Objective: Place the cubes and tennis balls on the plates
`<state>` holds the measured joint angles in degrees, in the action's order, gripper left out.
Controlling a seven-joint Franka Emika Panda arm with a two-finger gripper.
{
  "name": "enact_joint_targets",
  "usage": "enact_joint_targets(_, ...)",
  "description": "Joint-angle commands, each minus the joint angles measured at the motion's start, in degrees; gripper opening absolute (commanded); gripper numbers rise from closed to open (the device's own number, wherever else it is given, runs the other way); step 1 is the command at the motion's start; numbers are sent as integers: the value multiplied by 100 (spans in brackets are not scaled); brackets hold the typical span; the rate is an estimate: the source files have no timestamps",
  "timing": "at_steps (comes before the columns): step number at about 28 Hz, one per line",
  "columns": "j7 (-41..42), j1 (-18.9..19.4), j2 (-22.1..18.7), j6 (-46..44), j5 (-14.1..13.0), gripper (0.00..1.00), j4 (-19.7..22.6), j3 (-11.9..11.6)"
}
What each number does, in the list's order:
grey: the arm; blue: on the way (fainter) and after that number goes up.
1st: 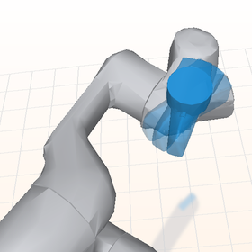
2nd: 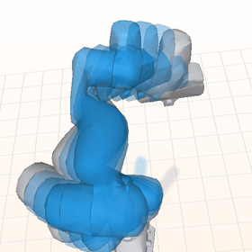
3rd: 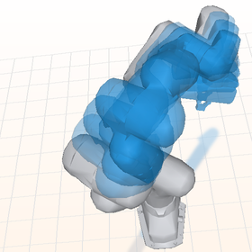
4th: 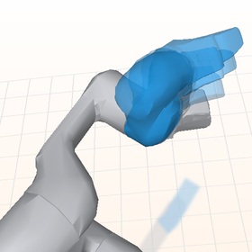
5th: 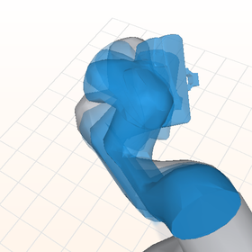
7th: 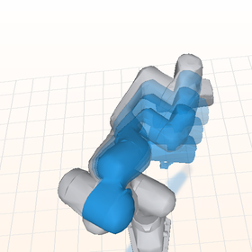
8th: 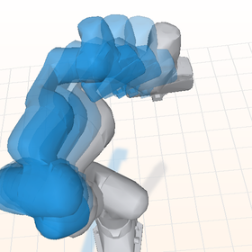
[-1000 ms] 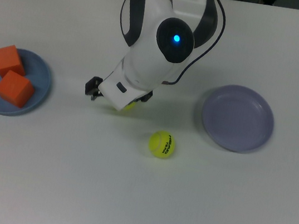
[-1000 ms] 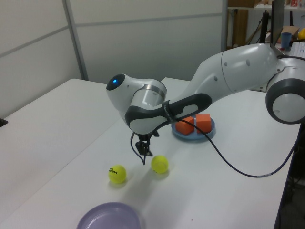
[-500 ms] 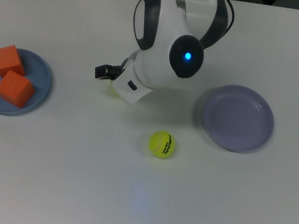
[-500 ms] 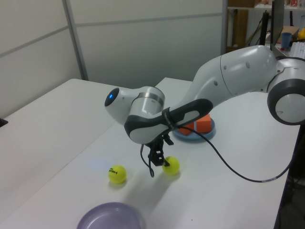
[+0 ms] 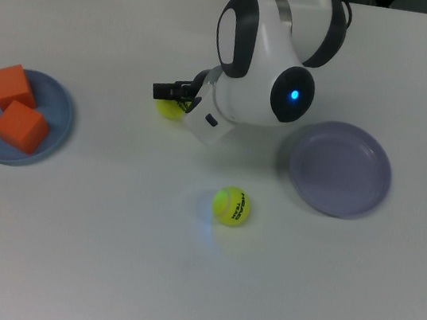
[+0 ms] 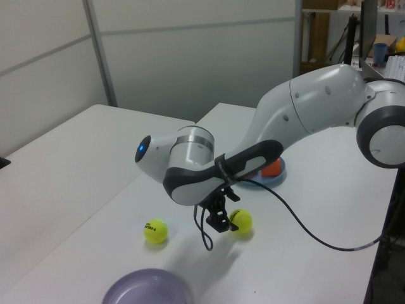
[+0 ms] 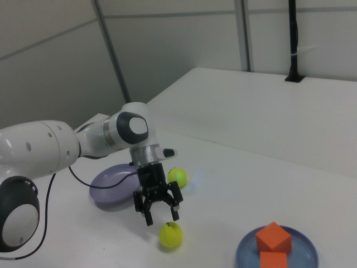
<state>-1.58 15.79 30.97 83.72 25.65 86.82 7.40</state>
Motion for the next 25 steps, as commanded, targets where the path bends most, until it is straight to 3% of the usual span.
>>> enact_joint_targets(1,149,-50,-100,-171,247,100,379,-37)
enact_joint_targets(6,263,-50,-56,-566,423,100,581,-37)
enact_joint_targets(12,272,-41,14,-567,432,100,740,-19)
enact_joint_targets(25,202,-32,260,320,529,100,687,7)
